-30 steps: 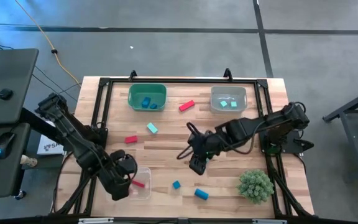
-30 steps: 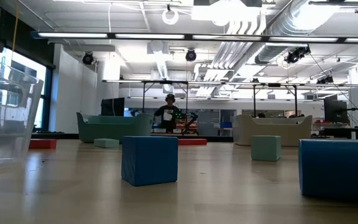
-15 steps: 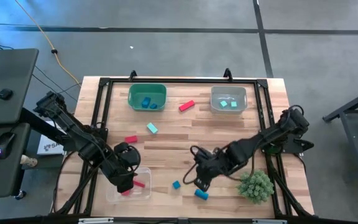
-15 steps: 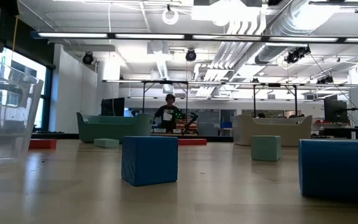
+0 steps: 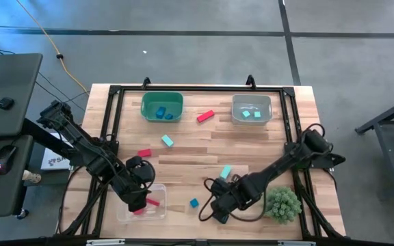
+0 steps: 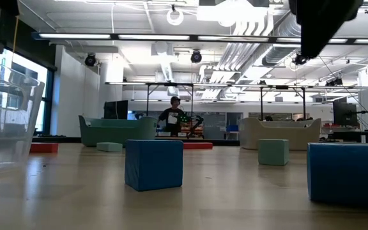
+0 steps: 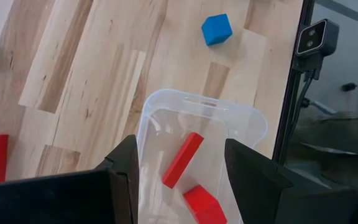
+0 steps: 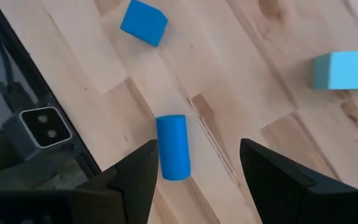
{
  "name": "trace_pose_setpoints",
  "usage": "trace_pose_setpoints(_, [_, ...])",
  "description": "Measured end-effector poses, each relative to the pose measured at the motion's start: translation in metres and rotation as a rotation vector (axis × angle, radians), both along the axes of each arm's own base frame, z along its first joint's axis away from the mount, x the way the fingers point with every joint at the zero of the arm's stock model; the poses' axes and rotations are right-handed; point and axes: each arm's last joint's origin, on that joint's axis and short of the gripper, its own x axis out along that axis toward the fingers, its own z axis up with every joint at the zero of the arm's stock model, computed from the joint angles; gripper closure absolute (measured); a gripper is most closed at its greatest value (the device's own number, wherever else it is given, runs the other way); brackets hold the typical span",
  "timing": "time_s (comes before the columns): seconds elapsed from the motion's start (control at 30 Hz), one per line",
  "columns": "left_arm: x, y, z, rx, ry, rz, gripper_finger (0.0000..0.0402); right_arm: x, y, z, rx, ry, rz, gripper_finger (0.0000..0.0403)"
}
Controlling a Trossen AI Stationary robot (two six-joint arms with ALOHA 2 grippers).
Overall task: Sort & place blocks by color
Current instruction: Put the blue block into the green bin
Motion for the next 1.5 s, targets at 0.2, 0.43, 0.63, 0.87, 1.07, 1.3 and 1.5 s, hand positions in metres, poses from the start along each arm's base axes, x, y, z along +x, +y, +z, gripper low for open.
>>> trace_pose_setpoints(0.2, [0.0, 0.0, 0.0, -0.001, 0.001, -0.001, 0.0245, 0.003, 0.011, -0.018, -0.012, 0.026, 0.017, 0.0187])
trace_pose_setpoints(0.43, [0.0, 0.0, 0.0, 0.0, 0.002, -0.002, 0.0245, 0.004, 0.021, -0.037, 0.01, 0.084, 0.039, 0.0183])
trace_pose_setpoints(0.63, [0.0, 0.0, 0.0, 0.012, 0.001, -0.024, 0.0245, 0.006, 0.028, -0.05, 0.013, 0.099, 0.034, 0.0159])
trace_pose_setpoints(0.87, [0.0, 0.0, 0.0, 0.022, 0.001, -0.043, 0.0245, 0.006, 0.036, -0.064, 0.031, 0.134, 0.054, 0.0147])
trace_pose_setpoints(1.07, [0.0, 0.0, 0.0, 0.026, 0.001, -0.049, 0.0245, 0.008, 0.038, -0.077, 0.016, 0.16, 0.055, 0.0146])
trace_pose_setpoints(1.3, [0.0, 0.0, 0.0, 0.034, 0.001, -0.063, 0.0245, 0.01, 0.04, -0.093, 0.028, 0.205, 0.035, 0.0148])
trace_pose_setpoints(1.5, [0.0, 0.0, 0.0, 0.038, 0.001, -0.07, 0.0245, 0.01, 0.039, -0.096, 0.03, 0.222, 0.023, 0.0199])
